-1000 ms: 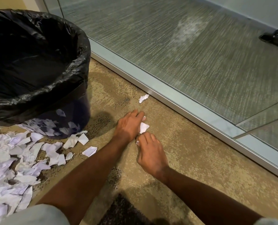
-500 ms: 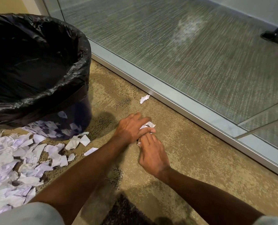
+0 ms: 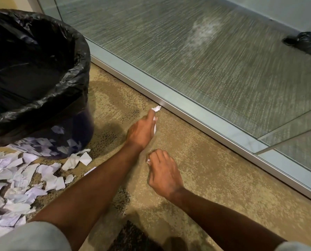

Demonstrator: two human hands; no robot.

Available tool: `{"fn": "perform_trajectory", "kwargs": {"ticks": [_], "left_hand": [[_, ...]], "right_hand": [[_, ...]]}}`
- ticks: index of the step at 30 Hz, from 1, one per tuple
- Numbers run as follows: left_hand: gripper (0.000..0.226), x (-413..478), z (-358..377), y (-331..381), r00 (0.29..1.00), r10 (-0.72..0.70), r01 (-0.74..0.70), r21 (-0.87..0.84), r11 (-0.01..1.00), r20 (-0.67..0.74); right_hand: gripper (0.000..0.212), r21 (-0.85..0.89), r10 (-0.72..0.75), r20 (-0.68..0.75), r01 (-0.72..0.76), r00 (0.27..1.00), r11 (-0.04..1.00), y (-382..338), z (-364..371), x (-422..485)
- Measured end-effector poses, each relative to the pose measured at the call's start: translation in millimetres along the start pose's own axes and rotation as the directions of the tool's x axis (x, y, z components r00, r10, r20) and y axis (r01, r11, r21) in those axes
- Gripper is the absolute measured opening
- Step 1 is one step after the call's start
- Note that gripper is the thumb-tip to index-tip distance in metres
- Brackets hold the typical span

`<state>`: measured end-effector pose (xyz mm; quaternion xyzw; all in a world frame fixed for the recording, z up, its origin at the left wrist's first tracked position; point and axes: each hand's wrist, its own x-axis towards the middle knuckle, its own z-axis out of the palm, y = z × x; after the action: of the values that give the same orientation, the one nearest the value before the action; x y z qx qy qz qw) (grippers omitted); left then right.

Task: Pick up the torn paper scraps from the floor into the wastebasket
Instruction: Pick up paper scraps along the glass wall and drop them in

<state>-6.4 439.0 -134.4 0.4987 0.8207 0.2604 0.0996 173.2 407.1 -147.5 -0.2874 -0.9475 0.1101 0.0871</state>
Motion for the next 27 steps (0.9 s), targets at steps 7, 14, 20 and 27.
{"fn": "perform_trajectory", "kwargs": {"ticks": [7,14,20,27], "left_hand": [[0.035,43,10,15,0.987,-0.158,0.155,0.080,0.985,0.028],[0.030,33,3,17,0.981,-0.176,0.167,0.099,0.981,0.085],[0.024,-15,-46,19,0.973,-0.209,0.214,-0.043,0.976,0.093],[0.025,-74,-162,67,0.989,-0.131,0.146,-0.397,0.906,0.066]], "right_hand": [[0.019,0.002,-0.006,0.007,0.005,1.000,1.000,0,0,1],[0.022,0.007,-0.007,0.025,0.007,1.000,1.000,2,-2,1],[0.017,0.029,-0.002,0.006,0.002,1.000,1.000,5,1,0],[0.019,0.022,0.014,-0.004,-0.014,1.000,1.000,-3,-1,1]]}}
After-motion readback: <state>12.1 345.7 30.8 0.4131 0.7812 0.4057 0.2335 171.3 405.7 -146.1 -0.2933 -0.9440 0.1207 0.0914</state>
